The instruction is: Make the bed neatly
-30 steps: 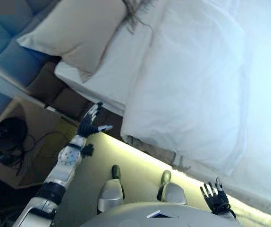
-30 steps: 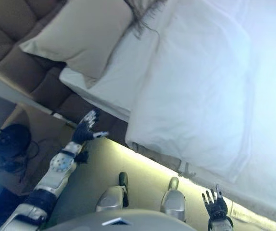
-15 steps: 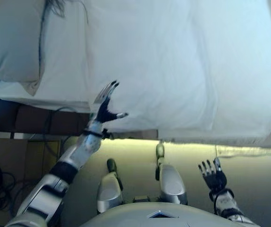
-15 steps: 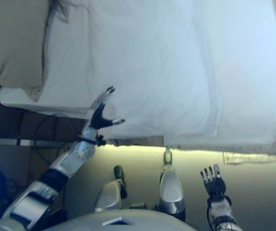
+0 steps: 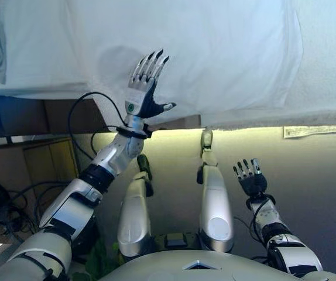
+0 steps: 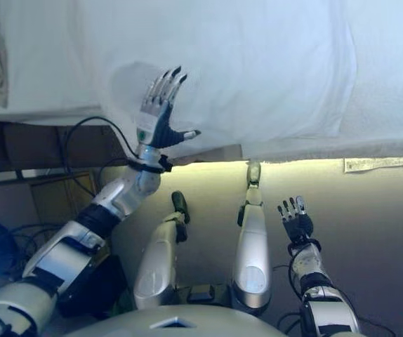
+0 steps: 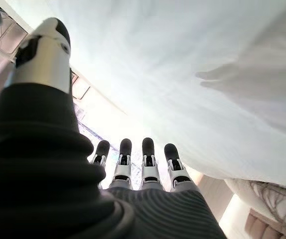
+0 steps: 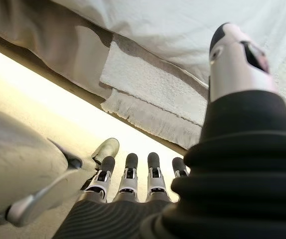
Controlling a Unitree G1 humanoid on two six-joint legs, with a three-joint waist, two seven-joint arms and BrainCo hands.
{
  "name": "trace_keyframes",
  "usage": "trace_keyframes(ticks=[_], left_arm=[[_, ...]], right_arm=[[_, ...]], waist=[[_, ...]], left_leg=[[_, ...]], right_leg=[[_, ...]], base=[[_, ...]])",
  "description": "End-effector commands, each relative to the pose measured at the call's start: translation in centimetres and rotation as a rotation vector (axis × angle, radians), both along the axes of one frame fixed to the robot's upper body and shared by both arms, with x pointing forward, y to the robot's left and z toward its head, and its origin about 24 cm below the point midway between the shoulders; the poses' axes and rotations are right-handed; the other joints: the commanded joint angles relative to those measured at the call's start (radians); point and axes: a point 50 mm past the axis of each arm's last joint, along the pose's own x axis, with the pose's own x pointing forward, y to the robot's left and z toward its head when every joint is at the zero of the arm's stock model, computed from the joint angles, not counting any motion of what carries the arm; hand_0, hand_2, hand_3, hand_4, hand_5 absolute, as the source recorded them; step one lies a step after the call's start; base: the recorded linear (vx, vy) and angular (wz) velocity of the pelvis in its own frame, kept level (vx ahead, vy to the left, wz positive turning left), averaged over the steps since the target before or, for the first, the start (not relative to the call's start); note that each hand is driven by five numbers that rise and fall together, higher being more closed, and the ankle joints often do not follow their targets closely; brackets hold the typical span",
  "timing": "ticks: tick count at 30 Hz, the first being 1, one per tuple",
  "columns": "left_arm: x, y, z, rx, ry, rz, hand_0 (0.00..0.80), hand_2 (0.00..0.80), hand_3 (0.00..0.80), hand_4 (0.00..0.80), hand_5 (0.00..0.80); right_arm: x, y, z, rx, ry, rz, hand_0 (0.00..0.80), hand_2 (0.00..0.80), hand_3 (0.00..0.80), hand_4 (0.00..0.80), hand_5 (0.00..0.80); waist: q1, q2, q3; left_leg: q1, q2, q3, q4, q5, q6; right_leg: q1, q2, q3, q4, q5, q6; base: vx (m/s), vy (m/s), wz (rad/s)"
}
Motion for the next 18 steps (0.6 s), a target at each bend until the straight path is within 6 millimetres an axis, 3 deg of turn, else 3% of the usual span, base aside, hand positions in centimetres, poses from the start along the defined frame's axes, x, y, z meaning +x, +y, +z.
trace_keyframes(ticks=[1,5,11,18], left_arm=[[0.3,0.2,2.2,0.027,-0.137,0.05,0.0,0.0,0.0,0.0,0.0],[0.5,0.5,2.4,0.061,-0.152,0.075,0.0,0.0,0.0,0.0,0.0],[0.9,0.5,2.5,0.08,-0.171,0.098,0.0,0.0,0.0,0.0,0.0],[1.6,0.6,3.9,0.15,-0.235,0.147,0.0,0.0,0.0,0.0,0.0]], right_arm=[[-0.8,-0.5,0.7,0.013,-0.093,-0.046,0.0,0.0,0.0,0.0,0.0],[-1.4,-1.1,0.6,0.032,-0.101,-0.117,0.0,0.0,0.0,0.0,0.0],[-3.0,-4.2,0.4,0.019,-0.079,-0.239,0.0,0.0,0.0,0.0,0.0],[-3.4,-4.9,0.3,0.051,-0.105,-0.25,0.0,0.0,0.0,0.0,0.0]], waist=[[-0.014,-0.012,0.016],[-0.021,-0.024,0.016],[-0.029,-0.032,0.016],[-0.034,-0.05,0.016]], left_leg=[[-0.14,0.026,-0.069,-0.017,0.158,0.042],[-0.172,0.032,-0.068,-0.027,0.175,0.041],[-0.214,0.041,-0.072,-0.014,0.18,0.035],[-0.267,0.056,-0.078,0.015,0.178,0.036]], right_leg=[[-0.038,-0.059,-0.028,0.205,-0.133,0.093],[-0.062,-0.052,-0.033,0.195,-0.127,0.091],[-0.1,-0.05,-0.033,0.204,-0.127,0.087],[-0.147,-0.041,-0.029,0.226,-0.133,0.079]], base=[[0.016,-0.12,-0.06],[0.022,-0.081,-0.16],[0.023,-0.018,-0.14],[0.018,-0.063,0.0]])
